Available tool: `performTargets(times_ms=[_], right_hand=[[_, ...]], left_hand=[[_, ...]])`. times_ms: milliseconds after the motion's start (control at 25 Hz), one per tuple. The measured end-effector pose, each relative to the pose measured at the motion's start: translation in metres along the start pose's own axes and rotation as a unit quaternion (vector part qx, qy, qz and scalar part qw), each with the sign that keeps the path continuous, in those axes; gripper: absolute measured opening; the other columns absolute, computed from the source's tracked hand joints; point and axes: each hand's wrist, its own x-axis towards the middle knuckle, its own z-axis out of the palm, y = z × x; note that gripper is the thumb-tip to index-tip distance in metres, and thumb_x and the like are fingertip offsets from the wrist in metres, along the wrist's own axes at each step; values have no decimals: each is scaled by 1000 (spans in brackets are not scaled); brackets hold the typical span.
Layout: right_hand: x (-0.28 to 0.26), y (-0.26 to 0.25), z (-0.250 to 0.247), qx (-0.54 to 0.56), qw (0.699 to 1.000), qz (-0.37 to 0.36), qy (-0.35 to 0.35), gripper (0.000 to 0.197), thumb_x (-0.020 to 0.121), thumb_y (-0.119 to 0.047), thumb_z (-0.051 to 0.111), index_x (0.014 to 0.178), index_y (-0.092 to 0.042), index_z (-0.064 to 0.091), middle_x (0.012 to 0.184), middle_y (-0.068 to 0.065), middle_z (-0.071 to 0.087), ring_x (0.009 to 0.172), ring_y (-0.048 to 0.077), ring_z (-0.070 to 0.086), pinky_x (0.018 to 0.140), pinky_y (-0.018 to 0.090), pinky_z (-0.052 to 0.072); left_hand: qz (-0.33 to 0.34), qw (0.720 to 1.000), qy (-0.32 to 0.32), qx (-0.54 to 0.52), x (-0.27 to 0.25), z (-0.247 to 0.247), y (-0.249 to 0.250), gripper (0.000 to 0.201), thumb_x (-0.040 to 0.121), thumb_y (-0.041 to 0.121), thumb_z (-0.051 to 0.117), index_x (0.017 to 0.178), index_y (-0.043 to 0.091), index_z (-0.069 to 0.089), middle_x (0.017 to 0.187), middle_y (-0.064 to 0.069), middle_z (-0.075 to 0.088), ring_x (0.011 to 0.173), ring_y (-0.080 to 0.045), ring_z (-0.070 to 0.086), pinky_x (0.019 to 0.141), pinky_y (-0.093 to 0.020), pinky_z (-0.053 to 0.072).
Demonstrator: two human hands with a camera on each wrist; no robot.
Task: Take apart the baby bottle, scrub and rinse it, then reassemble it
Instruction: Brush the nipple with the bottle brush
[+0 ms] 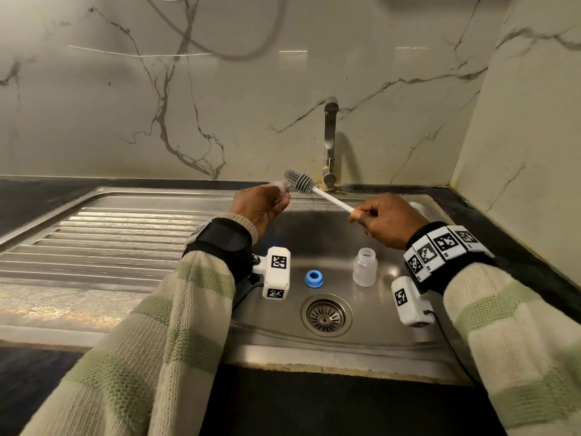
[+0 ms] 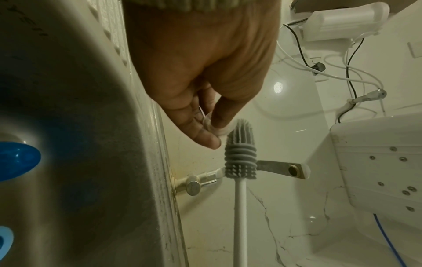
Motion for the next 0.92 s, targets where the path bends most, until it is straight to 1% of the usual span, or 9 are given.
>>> performTargets(times_ms=[80,200,360,440,560,640,720,800,920], right_hand=[[-1,-2,1,33,999,6,-32,18,97,-24,57,92,-19,74,58,3,56,46,12,46,47,23,39],[0,1,0,1,1000,2,-2,18,97,-25,57,92,-20,74,58,0,57,49,12,48,49,24,39],[0,-1,0,36,999,2,-20,18,97,-25,56,93,-19,73,57,1,56,46,12,46,46,24,38],[0,-1,-1,16,1000,-1,-6,18,97,-25,57,94,-19,73,57,-1,56,47,12,47,47,22,37],[-1,-1,-1,53,998,9,-32,18,97,-25,57,92,-20,73,56,2,56,45,13,45,45,23,37],[-2,-1,-3,17,1000,5,-10,18,97,-25,57,93,-20,73,57,0,56,47,12,46,46,22,37],[-2,-2,-3,31,999,5,-17,18,97,-25,57,95,-18,73,57,1,56,46,11,46,45,23,37],[-1,-2,-2,40,999,9,-23,18,97,-26,57,96,-18,73,57,2,57,44,11,46,45,23,38],[0,-1,-2,2,1000,4,-9,19,97,-26,56,97,-17,74,59,0,57,47,10,47,46,22,37]], left_hand=[[-6,1000,2,-8,1,-1,1,17,90,-11,55,97,-1,66,82,-14,71,69,-19,70,64,-25,60],[-14,1000,-7,2,2,-3,1,25,88,-11,55,107,0,67,91,-17,72,71,-20,70,63,-25,58],[-10,1000,-6,14,-3,2,2,12,86,-10,57,93,-5,64,77,-17,71,64,-19,65,57,-24,54],[-11,1000,-8,1,-3,4,3,10,88,-10,54,95,-6,61,79,-19,72,65,-20,69,59,-25,56],[6,1000,-11,-11,-3,4,4,17,88,-18,49,85,-5,61,78,-16,67,63,-18,70,65,-26,60],[13,999,-24,-20,-4,4,4,21,89,-19,48,97,-6,62,84,-17,70,70,-20,73,69,-27,61],[17,999,-26,-28,-3,3,2,20,90,-15,51,106,-7,60,83,-16,70,70,-20,73,71,-27,61],[17,1000,-10,-16,-3,3,3,12,91,-12,52,100,-11,60,79,-16,68,65,-19,70,66,-26,60],[8,1000,4,22,-3,4,2,14,89,-8,52,96,-9,64,75,-17,70,65,-20,65,56,-23,54]])
